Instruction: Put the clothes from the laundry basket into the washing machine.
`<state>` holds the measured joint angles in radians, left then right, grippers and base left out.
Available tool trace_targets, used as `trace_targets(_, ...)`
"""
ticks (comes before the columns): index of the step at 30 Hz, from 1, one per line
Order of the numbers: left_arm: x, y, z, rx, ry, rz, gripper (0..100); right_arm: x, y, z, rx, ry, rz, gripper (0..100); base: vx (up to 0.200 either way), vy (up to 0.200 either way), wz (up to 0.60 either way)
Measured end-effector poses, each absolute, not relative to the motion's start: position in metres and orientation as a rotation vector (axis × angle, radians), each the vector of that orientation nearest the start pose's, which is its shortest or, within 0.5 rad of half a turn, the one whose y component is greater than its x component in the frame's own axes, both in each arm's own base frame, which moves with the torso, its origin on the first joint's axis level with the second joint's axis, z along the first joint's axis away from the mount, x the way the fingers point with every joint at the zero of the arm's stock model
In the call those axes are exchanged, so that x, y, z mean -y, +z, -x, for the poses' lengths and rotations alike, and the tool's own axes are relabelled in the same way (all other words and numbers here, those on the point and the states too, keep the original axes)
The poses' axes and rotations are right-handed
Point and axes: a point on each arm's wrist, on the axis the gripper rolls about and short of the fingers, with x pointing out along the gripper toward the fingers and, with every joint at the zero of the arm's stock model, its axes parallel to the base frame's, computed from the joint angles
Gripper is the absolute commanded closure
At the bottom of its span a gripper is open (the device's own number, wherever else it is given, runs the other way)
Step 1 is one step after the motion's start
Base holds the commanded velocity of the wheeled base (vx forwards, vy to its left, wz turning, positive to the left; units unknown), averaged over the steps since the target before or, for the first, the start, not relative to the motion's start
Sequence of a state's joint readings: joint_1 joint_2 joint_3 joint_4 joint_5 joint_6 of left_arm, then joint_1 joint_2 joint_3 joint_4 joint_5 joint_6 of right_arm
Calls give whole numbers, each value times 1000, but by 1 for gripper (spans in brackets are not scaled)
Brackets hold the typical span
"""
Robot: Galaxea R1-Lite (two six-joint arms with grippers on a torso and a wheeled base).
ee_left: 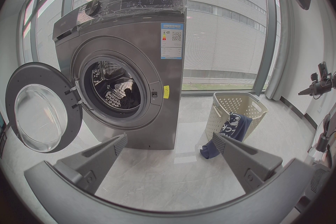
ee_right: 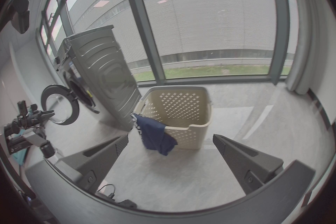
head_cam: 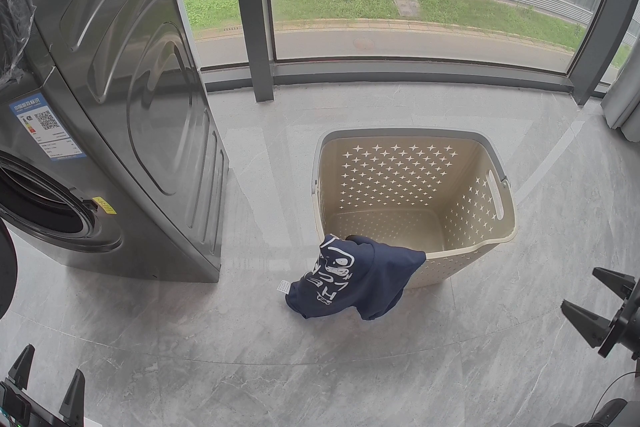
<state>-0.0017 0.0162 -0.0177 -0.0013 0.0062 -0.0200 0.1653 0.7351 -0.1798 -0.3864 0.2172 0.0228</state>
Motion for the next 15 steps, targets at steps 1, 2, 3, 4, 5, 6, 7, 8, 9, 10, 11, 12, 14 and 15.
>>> trace_targets(1, 0, 81, 23, 3, 5, 20, 0, -18, 156, -69, -186, 397, -32, 0, 0, 0, 0)
trace_targets(2, 0, 81, 23, 3, 5, 20, 0, -19, 157, -72, -193, 409, -37, 0, 0, 0, 0)
trace_targets(3, 0, 81, 23, 3, 4, 20, 0, -21, 158, -78, -202, 422, -47, 0, 0, 0, 0)
trace_targets(4, 0, 81, 23, 3, 4, 21, 0, -24, 159, -84, -211, 432, -60, 0, 0, 0, 0)
trace_targets(5, 0, 81, 23, 3, 4, 21, 0, -25, 160, -87, -214, 437, -68, 0, 0, 0, 0)
trace_targets(6, 0, 81, 23, 3, 4, 21, 0, -27, 160, -93, -219, 443, -78, 0, 0, 0, 0)
trace_targets(7, 0, 81, 23, 3, 4, 21, 0, -29, 161, -99, -222, 447, -88, 0, 0, 0, 0)
trace_targets(8, 0, 81, 23, 3, 3, 21, 0, -30, 161, -103, -226, 450, -96, 0, 0, 0, 0)
trace_targets(9, 0, 81, 23, 3, 3, 21, 0, -32, 161, -108, -227, 452, -103, 0, 0, 0, 0)
trace_targets(10, 0, 81, 23, 3, 3, 21, 0, -34, 161, -114, -228, 456, -109, 0, 0, 0, 0)
trace_targets(11, 0, 81, 23, 3, 3, 21, 0, -35, 160, -118, -229, 458, -112, 0, 0, 0, 0)
trace_targets(12, 0, 81, 23, 3, 3, 22, 0, -37, 160, -123, -229, 461, -115, 0, 0, 0, 0)
trace_targets(14, 0, 81, 23, 3, 3, 22, 0, -40, 159, -132, -227, 464, -119, 0, 0, 0, 0)
trace_targets(15, 0, 81, 23, 3, 3, 22, 0, -42, 157, -136, -230, 462, -120, 0, 0, 0, 0)
